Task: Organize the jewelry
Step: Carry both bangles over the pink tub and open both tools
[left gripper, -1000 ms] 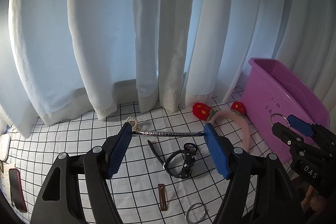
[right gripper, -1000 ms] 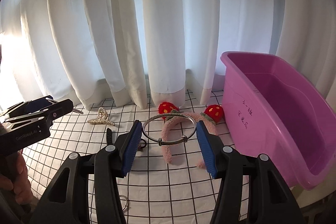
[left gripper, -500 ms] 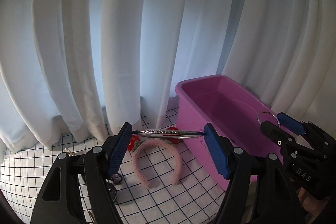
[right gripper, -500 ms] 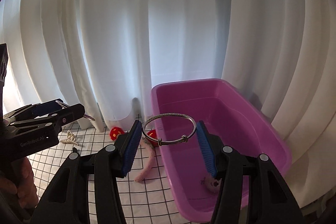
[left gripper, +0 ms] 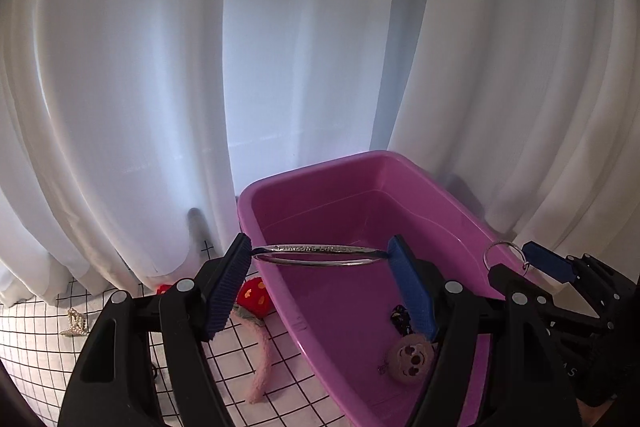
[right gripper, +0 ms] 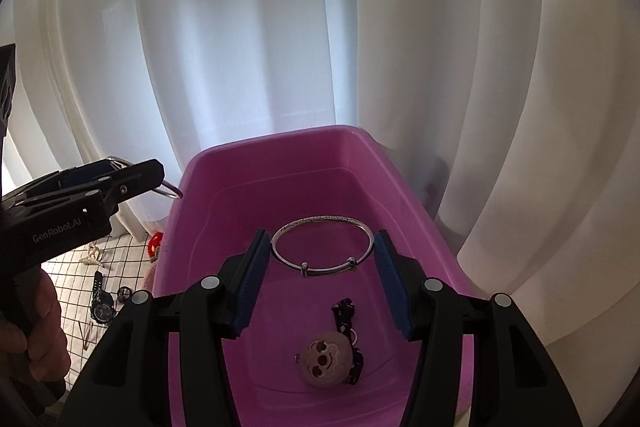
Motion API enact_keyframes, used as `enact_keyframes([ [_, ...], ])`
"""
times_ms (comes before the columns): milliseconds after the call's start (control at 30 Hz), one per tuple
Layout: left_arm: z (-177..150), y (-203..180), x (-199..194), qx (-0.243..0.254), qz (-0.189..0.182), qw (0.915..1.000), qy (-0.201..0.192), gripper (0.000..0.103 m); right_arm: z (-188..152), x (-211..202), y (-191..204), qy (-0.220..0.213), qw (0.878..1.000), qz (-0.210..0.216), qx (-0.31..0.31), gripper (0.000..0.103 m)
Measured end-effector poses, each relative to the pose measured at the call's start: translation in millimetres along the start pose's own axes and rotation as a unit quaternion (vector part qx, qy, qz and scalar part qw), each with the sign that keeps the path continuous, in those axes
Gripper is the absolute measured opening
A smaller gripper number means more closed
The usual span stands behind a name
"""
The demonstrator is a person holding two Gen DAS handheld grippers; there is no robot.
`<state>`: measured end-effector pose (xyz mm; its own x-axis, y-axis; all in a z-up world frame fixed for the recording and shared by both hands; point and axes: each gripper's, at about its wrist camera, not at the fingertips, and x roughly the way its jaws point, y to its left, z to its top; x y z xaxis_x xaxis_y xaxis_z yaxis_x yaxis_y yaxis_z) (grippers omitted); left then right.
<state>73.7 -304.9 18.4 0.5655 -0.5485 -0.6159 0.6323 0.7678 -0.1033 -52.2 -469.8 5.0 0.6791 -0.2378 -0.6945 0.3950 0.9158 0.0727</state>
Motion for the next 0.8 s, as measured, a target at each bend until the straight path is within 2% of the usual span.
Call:
enact_keyframes([
  [233, 7.7, -17.2, 50.9, -0.007, 0.030, 0.9981, 0.053, 0.068, -8.1, 43.6, -17.3, 0.081, 0.996, 0.026, 0.007, 0.052],
  [367, 11.8, -20.8, 71.3, -0.013, 0.028, 0.9961, 0.083, 0.068, -12.1, 55.9, -19.3, 0.110, 0.993, 0.036, 0.004, 0.052],
  [600, 10.9, -24.6, 99.0, -0.021, 0.031, 0.9910, 0.129, 0.069, -17.0, 68.1, -26.0, 0.139, 0.989, 0.047, 0.006, 0.052],
  [767, 8.7, -22.1, 103.0, -0.028, 0.036, 0.9897, 0.136, 0.070, -19.1, 72.8, -24.4, 0.148, 0.988, 0.049, 0.003, 0.052],
  [800, 8.4, -21.4, 103.6, -0.030, 0.037, 0.9893, 0.137, 0.073, -17.7, 77.3, -25.0, 0.149, 0.988, 0.048, 0.004, 0.052],
])
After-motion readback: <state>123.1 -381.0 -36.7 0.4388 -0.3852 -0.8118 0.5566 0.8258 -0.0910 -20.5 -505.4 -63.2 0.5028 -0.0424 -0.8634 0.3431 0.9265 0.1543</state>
